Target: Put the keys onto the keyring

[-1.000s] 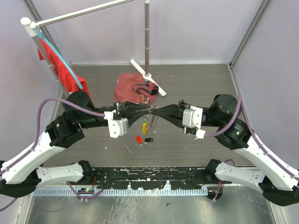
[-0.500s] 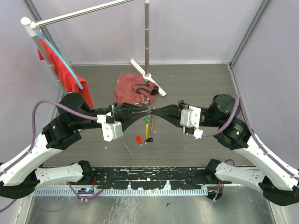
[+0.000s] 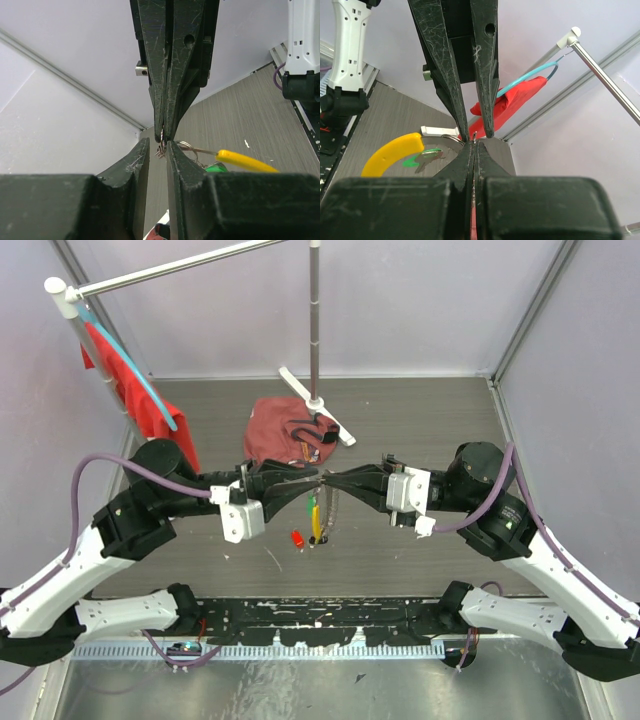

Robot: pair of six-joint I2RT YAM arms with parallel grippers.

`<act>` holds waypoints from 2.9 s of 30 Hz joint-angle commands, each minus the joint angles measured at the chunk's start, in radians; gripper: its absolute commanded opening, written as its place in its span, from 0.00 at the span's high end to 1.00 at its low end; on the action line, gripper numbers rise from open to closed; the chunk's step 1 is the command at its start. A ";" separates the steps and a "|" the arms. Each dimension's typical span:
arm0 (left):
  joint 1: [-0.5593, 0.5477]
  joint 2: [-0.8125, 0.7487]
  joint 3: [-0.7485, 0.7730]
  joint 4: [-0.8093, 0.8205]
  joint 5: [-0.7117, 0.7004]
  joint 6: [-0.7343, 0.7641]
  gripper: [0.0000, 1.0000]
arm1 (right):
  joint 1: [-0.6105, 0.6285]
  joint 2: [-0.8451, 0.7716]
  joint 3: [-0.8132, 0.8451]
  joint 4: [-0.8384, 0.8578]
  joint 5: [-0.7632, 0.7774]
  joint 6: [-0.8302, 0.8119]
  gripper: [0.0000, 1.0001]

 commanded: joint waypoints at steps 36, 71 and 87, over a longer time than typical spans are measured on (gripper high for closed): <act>-0.002 0.028 0.005 0.049 -0.006 -0.010 1.00 | 0.001 -0.013 0.034 0.066 -0.014 0.012 0.98; -0.003 -0.013 -0.014 0.063 0.007 -0.016 1.00 | 0.001 -0.017 0.043 0.014 0.037 -0.016 0.85; -0.002 -0.008 -0.009 0.053 0.010 -0.013 1.00 | 0.001 -0.013 0.042 0.044 0.014 0.004 0.83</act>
